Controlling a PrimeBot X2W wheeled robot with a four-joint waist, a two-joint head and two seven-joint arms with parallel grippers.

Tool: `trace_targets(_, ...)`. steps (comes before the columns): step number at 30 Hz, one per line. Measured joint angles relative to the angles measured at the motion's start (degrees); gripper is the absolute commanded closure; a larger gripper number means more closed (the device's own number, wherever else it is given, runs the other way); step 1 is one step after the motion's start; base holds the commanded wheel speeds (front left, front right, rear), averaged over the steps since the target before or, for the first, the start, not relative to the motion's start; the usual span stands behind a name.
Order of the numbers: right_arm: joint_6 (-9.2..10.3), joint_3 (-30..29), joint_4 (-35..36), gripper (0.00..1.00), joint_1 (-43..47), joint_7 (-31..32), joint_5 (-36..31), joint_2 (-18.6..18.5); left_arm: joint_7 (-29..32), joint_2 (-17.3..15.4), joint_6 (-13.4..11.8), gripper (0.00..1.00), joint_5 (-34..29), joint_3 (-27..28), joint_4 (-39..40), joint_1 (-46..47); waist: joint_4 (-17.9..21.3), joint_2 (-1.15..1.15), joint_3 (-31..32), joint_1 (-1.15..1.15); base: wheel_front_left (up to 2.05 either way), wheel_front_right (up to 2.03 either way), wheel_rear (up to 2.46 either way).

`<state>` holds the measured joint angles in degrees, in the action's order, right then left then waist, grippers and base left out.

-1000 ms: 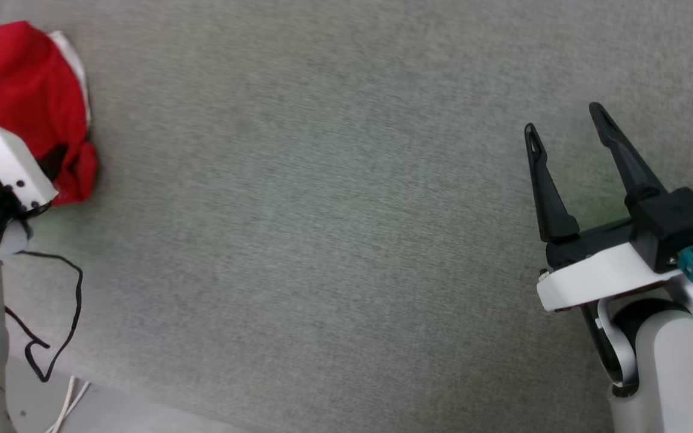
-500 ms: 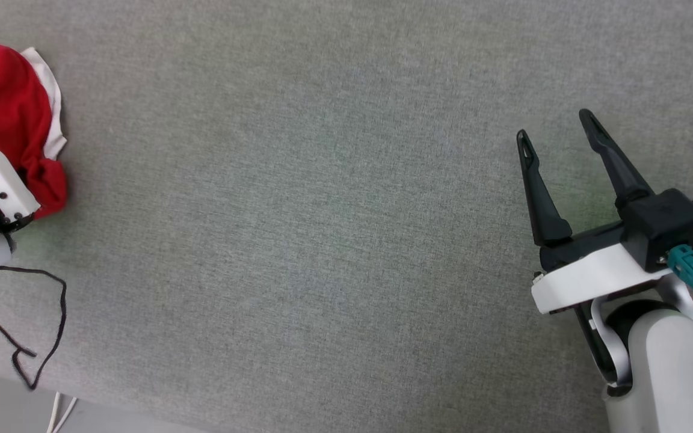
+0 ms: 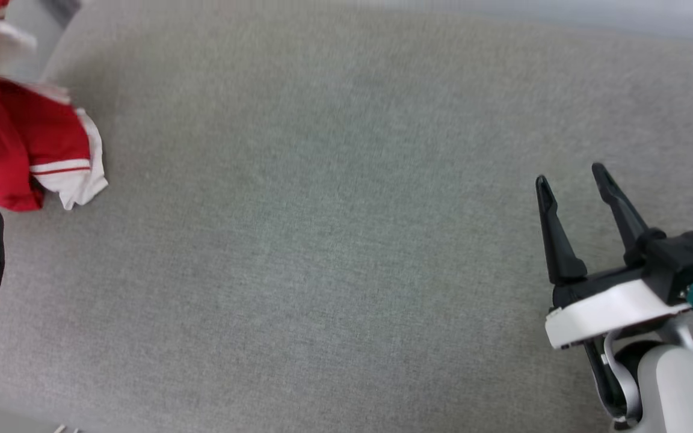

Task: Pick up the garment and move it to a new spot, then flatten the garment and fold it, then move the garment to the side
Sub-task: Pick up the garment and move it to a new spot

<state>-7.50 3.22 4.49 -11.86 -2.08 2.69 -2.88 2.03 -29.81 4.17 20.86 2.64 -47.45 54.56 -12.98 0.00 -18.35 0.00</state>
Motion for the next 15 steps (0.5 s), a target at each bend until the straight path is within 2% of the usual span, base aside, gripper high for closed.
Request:
trace_targets(7, 0.00, -1.40, -1.05, 0.00, 3.30, -1.19, 1.97, -0.01, -4.82, 3.22, 0.36, 1.00, -0.97, -2.67, 5.43, -0.36, 2.96, 0.00, 6.25, -0.01, 0.00, 0.00, 0.00)
trace_targets(15, 0.00, -2.58, -1.29, 0.00, 6.48, -1.09, 2.83, -0.02, -3.55, 10.18, 0.85, 1.00, -0.37, -7.10, 13.74, -6.84, 9.62, 0.00, 11.10, -0.01, 0.00, 0.00, 0.00)
